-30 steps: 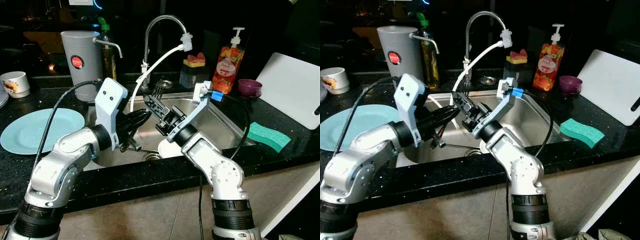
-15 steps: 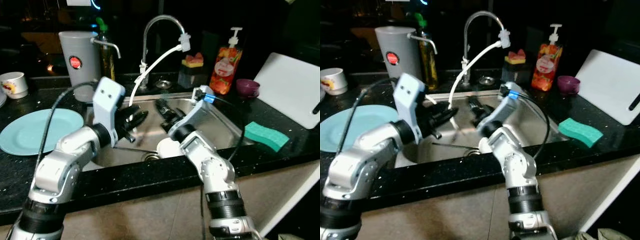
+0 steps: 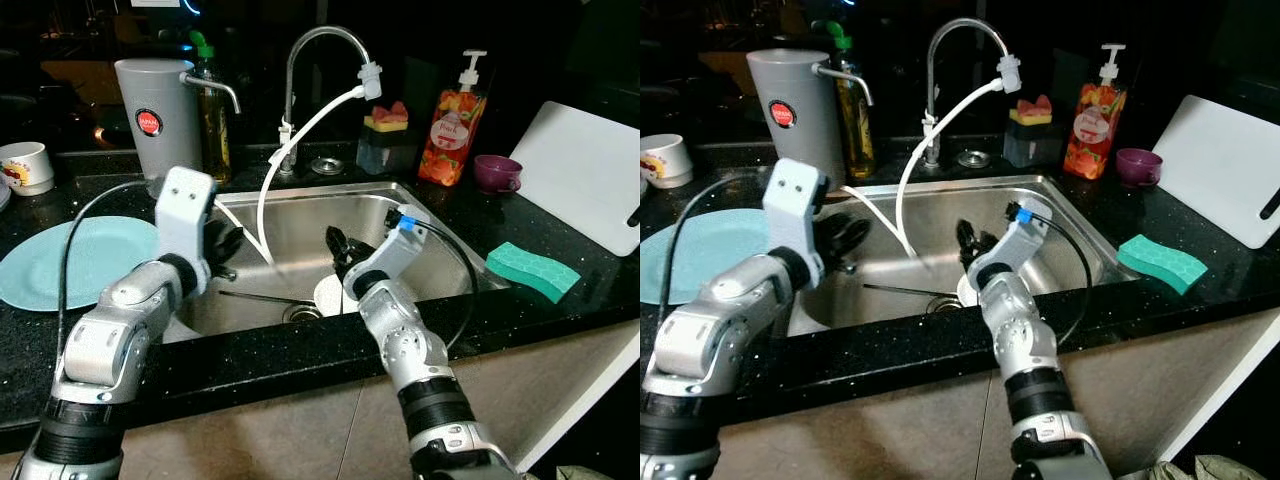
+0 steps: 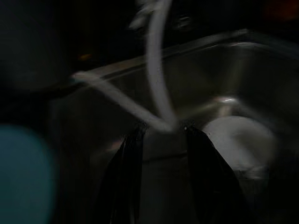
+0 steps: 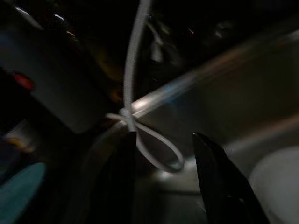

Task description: Kitchen organization

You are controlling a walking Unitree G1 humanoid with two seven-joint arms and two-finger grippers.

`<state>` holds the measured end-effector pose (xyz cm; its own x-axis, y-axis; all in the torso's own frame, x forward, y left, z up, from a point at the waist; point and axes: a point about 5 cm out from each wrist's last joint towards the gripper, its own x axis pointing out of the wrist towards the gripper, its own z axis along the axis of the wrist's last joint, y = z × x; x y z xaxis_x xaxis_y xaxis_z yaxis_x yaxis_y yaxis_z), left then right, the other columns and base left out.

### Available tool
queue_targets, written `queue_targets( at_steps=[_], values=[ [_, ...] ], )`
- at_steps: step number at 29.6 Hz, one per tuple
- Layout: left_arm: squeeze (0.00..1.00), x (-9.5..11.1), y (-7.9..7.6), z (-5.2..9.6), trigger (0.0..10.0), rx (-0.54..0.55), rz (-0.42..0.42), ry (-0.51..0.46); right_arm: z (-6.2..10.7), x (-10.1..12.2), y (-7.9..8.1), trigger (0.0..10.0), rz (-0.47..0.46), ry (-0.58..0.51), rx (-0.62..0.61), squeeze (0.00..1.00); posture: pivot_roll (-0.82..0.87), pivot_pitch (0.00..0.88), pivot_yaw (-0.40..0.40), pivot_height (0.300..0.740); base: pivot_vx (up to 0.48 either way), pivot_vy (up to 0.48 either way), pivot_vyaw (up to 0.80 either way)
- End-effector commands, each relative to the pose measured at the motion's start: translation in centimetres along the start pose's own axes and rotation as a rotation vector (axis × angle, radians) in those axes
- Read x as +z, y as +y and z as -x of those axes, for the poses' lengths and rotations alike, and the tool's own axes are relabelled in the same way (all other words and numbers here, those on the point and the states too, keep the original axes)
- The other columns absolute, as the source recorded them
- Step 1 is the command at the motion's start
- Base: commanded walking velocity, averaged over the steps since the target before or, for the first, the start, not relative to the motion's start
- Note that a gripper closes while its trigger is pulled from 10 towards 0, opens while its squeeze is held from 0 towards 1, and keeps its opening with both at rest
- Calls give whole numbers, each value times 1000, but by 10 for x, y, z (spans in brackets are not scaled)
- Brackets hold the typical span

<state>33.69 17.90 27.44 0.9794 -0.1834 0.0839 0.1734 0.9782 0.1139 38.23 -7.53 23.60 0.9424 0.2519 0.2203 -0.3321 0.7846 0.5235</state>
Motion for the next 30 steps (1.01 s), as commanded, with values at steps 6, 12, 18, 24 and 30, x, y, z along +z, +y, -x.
queue_targets(
  at_steps=[6, 12, 18, 24, 30],
  values=[
    [0, -14, 44, 8, 10000, 423, 37, 127, 14, 34, 10, 10000, -2, -125, 92, 0, 111, 116, -59, 740, 0, 0, 0],
    [0, -11, 74, 28, 10000, 740, 105, 96, 18, 40, 15, 10000, 7, -143, 128, 0, 117, 113, -54, 740, 0, 0, 0],
    [0, -15, 103, 65, 10000, 1096, 161, 88, 19, 36, 18, 10000, 2, -127, 143, 0, 128, 107, -55, 740, 0, 0, 0],
    [1000, -19, 118, 73, 10000, 1142, 290, 74, 20, 34, 20, 10000, 0, -103, 161, 0, 138, 100, -60, 740, 0, 0, 0],
    [0, -29, 131, 64, 10000, 1103, 527, 93, 21, 34, 21, 10000, -5, -96, 173, 0, 129, 94, -61, 740, 0, 0, 0]
  ],
)
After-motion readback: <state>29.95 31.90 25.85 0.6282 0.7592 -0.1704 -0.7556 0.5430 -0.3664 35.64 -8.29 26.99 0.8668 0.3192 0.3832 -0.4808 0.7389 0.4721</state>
